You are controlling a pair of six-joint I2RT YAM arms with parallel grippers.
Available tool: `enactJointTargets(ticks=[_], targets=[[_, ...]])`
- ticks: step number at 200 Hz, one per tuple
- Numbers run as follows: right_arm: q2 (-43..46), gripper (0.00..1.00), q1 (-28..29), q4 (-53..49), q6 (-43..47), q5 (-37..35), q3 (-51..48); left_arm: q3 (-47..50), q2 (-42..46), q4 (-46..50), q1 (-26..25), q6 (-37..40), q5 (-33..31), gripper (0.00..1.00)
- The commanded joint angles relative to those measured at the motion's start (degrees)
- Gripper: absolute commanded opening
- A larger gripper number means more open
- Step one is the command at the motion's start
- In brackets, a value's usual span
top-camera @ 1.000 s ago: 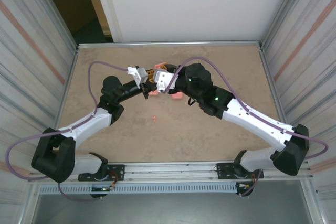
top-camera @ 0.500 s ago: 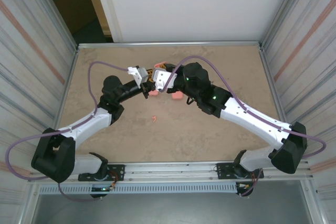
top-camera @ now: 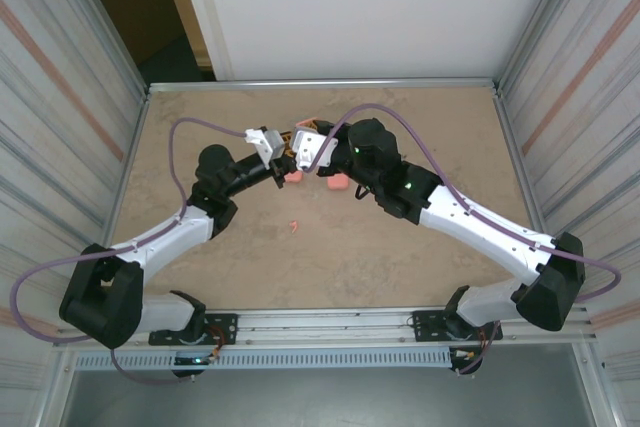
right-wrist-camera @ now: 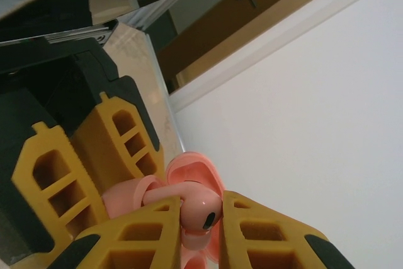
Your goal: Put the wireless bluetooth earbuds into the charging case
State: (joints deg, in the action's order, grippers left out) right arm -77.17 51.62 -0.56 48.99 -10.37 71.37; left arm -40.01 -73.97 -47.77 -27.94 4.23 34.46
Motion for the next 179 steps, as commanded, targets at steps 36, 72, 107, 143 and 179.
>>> enactJointTargets(ticks=[36, 72, 107, 143, 179], targets=[[-1.6, 0.17, -0.27, -1.19, -2.06, -1.23, 2.98, -1.8, 0.96, 0.04, -0.88, 2.18, -0.22, 0.0], [-0.43, 0.17, -0.37, -1.36, -2.23, -0.8, 1.32, -1.42, 1.45, -0.3, -0.88, 2.11, -1.12, 0.0], [1.27, 0.17, -0.51, -2.77, -2.88, 0.06, -1.11, -1.05, 1.75, -0.85, -0.88, 1.71, -1.59, 0.0], [2.11, 0.19, -0.63, -4.87, -3.8, 1.67, -2.5, -0.67, 2.16, -1.8, -0.88, 1.42, -1.67, 0.0], [2.83, 0.19, -0.99, -6.27, -4.95, 2.96, -3.39, -0.51, 2.51, -1.88, -0.88, 1.45, -1.63, 0.0]])
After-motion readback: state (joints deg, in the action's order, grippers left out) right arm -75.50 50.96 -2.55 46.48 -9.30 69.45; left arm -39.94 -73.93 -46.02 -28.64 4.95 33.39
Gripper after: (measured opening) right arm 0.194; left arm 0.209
